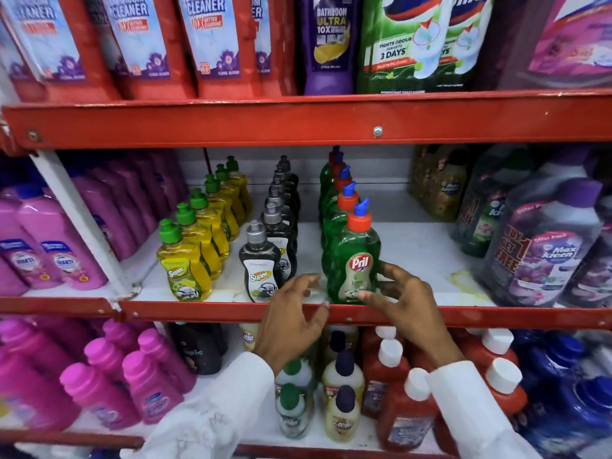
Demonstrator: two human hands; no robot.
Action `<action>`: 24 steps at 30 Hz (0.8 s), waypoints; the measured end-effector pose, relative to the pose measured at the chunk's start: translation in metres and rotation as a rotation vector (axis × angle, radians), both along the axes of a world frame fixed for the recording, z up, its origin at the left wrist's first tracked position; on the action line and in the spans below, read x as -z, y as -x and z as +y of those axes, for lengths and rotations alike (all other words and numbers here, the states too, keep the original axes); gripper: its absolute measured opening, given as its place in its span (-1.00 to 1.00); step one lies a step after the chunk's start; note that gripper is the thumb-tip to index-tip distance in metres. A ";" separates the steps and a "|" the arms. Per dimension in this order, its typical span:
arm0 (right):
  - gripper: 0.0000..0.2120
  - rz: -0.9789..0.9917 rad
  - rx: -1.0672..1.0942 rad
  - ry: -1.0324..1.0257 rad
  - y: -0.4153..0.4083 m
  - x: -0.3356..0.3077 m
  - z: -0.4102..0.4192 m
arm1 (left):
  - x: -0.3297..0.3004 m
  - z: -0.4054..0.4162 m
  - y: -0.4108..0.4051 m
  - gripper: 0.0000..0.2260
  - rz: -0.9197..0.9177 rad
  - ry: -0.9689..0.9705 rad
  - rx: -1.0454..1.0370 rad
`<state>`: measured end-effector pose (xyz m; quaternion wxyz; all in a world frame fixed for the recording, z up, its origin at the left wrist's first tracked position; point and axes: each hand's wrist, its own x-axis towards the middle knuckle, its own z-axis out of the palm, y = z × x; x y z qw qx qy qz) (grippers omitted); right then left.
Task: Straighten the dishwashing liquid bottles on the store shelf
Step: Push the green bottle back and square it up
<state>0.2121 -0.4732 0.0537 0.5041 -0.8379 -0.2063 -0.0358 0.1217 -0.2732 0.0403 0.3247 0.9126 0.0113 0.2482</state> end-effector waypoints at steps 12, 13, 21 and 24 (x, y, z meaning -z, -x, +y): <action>-0.55 0.039 -0.083 -0.021 -0.024 0.010 -0.003 | 0.002 -0.001 -0.032 -0.52 0.047 0.088 0.057; -0.56 0.045 -0.082 -0.032 -0.024 0.011 -0.003 | 0.002 -0.001 -0.032 -0.55 0.041 0.088 0.064; -0.60 0.077 -0.088 -0.064 -0.023 0.009 -0.003 | 0.004 0.000 -0.032 -0.58 0.005 0.061 0.092; -0.59 0.077 -0.088 -0.060 -0.023 0.009 -0.003 | 0.004 0.001 -0.032 -0.58 -0.001 0.041 0.107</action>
